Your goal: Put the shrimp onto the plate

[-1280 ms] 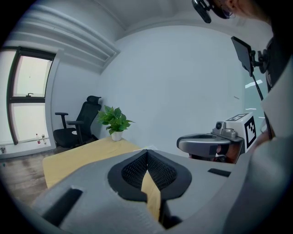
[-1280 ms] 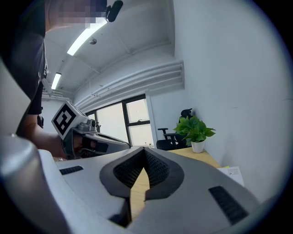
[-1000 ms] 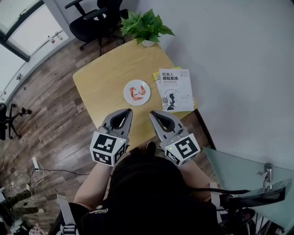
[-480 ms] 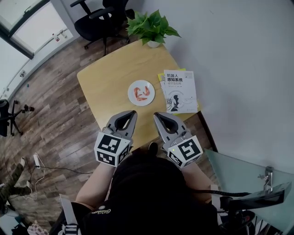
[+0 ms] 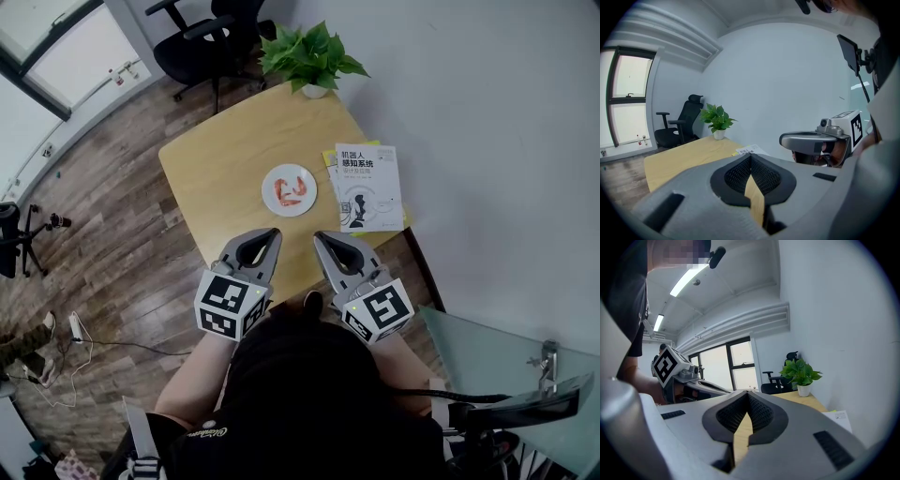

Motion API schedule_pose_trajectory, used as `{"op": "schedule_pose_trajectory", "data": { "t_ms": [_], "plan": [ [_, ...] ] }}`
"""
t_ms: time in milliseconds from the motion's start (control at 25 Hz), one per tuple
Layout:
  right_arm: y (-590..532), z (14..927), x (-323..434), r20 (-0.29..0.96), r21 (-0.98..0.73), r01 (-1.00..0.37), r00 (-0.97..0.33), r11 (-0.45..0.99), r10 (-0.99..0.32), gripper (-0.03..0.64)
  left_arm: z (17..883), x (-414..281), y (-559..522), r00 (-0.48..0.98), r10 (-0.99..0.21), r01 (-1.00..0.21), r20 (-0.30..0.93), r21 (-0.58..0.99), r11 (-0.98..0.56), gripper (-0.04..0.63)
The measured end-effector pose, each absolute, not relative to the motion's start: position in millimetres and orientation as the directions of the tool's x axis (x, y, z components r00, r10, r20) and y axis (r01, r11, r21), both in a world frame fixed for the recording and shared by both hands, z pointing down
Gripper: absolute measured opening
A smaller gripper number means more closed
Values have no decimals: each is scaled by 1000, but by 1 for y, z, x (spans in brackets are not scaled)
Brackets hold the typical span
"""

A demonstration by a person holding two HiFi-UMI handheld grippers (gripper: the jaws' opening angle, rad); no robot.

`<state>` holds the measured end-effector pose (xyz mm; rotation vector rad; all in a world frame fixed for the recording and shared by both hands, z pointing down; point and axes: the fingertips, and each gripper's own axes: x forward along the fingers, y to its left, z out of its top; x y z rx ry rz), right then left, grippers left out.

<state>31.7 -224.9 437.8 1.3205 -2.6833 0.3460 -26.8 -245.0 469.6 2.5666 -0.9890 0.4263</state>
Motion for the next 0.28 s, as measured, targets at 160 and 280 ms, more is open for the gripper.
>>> {"op": "schedule_pose_trajectory", "data": {
  "t_ms": [160, 280],
  "plan": [
    [-223, 438, 31, 220, -143, -793, -609, 593, -762, 2, 471, -26, -243, 713, -577, -686, 400, 223, -693, 6],
    [-222, 438, 31, 219, -138, -790, -612, 597, -760, 2, 473, -25, -242, 715, -572, -683, 402, 225, -695, 6]
  ]
}}
